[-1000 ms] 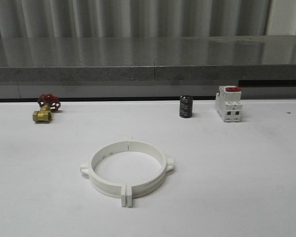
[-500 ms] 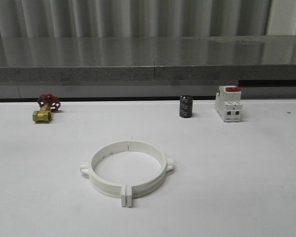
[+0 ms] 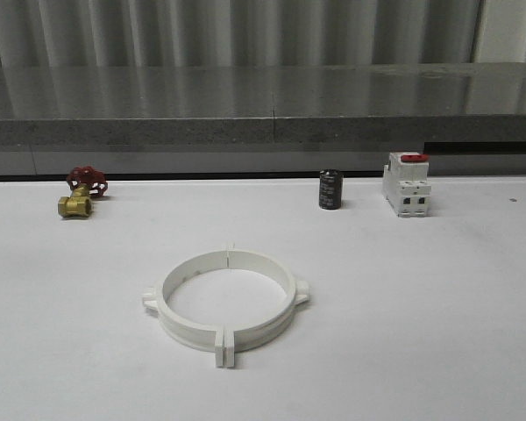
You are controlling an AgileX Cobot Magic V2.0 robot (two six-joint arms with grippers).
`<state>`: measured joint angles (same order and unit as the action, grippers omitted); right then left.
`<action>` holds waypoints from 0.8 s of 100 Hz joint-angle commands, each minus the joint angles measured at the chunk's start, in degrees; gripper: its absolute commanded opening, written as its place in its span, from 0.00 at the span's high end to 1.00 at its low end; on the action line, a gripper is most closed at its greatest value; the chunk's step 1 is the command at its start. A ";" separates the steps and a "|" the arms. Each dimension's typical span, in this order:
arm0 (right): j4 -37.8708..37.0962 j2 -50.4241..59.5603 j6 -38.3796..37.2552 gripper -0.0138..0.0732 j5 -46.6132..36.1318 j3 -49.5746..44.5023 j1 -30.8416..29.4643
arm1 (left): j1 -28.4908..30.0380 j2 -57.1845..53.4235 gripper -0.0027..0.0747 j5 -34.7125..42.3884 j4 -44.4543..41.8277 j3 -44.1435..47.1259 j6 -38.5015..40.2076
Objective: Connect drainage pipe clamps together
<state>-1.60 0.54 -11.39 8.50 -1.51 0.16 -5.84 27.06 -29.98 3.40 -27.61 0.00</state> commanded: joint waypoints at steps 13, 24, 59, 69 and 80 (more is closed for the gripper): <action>-0.78 1.22 -0.02 0.92 -4.69 0.81 -0.42 | -0.07 0.29 0.99 4.43 0.30 -1.66 0.00; -0.78 1.22 -0.02 0.92 -4.69 0.81 -0.42 | -0.07 0.29 0.99 4.43 0.30 -1.66 0.00; -0.78 1.22 -0.02 0.92 -4.69 0.81 -0.42 | -0.07 0.29 0.99 5.51 0.30 -1.66 0.00; -0.78 1.22 -0.02 0.92 -4.69 0.81 -0.42 | -0.07 0.29 0.99 7.34 0.66 -1.66 0.00; -0.78 1.22 -0.02 0.92 -4.69 0.81 -0.42 | -0.07 0.04 0.99 9.32 0.66 -1.53 0.00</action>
<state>-1.60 0.54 -11.41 8.41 -1.51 0.16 -5.84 27.06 -26.95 3.40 -27.61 0.00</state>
